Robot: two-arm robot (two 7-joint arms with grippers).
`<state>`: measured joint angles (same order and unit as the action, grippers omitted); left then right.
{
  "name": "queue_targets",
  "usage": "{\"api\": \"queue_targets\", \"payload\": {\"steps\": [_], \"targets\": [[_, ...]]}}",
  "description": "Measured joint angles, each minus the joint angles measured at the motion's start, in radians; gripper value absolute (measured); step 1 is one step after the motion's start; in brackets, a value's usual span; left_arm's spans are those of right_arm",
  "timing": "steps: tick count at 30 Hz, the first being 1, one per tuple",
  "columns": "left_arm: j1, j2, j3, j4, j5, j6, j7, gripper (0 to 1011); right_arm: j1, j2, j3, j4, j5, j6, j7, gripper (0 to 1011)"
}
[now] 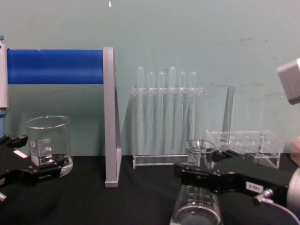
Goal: Grasp the erlenmeyer flask with one hand, shake it three times, then place it back.
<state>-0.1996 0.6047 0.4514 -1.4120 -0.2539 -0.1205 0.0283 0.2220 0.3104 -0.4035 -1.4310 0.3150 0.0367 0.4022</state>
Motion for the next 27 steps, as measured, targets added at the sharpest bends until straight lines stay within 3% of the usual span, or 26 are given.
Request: {"api": "queue_targets", "payload": {"steps": [11, 20, 27], "targets": [[0.0, 0.0, 0.0, 0.0, 0.0, 0.0, 0.0, 1001, -0.083, 0.072, 0.026, -0.102, 0.016, 0.014, 0.005, 1002], [0.0, 0.0, 0.0, 0.0, 0.0, 0.0, 0.0, 1001, -0.19, 0.164, 0.079, -0.207, 0.042, -0.003, 0.019, 1002], [0.0, 0.0, 0.0, 0.0, 0.0, 0.0, 0.0, 1001, -0.23, 0.178, 0.13, -0.231, 0.043, -0.012, -0.032, 1003]]}}
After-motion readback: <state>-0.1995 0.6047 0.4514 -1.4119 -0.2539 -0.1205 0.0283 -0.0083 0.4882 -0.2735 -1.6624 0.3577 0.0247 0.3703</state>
